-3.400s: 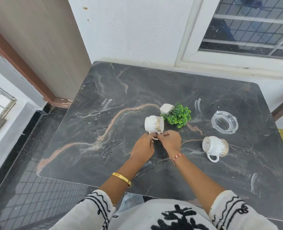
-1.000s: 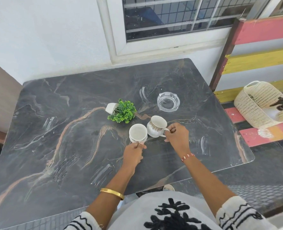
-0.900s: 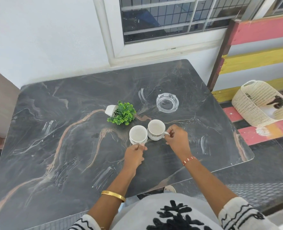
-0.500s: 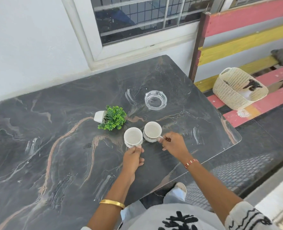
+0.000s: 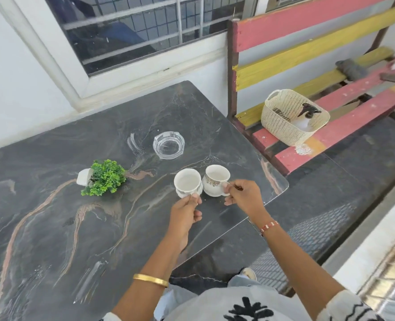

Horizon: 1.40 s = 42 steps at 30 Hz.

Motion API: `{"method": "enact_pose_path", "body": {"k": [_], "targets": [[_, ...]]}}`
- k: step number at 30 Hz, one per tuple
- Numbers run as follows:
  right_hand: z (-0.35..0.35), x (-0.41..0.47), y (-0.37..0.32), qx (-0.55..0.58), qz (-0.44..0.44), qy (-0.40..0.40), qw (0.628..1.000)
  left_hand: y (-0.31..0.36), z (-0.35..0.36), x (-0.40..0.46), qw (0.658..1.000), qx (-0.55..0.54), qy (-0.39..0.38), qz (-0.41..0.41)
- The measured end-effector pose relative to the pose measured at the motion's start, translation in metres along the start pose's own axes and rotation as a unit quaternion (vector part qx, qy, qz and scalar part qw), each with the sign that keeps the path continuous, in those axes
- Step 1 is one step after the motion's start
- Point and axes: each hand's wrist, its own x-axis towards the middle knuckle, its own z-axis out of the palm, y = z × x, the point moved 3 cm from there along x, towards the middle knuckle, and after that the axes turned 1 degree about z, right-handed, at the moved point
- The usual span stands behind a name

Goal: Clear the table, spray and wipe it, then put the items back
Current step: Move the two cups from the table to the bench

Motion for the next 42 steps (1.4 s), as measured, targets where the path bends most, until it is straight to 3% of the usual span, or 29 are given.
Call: {"method": "enact_pose_path", "body": {"k": [9, 18, 24, 32, 42], "targets": [[-0.164, 0.034, 0.05, 0.004, 0.011, 0.059, 0.998, -0.006, 0.174, 0.008, 0.997, -0.037, -0.048, -0.046], [-0.258, 0.076, 0.073, 0.045, 0.042, 0.119, 0.991, 0.004, 0.283, 0.049, 0.993, -0.003, -0.096, -0.062], [-0.314, 0.156, 0.08, 0.012, 0.04, 0.128, 0.991, 0.013, 0.356, 0.112, 0.992, 0.023, -0.101, -0.073], [-0.392, 0.294, 0.079, -0.051, 0.048, 0.058, 0.996, 0.047, 0.463, 0.214, 0.991, 0.003, -0.068, -0.116], [-0.465, 0.421, 0.058, -0.064, 0.041, 0.042, 0.996, 0.088, 0.561, 0.297, 0.992, 0.005, -0.058, -0.112]]}}
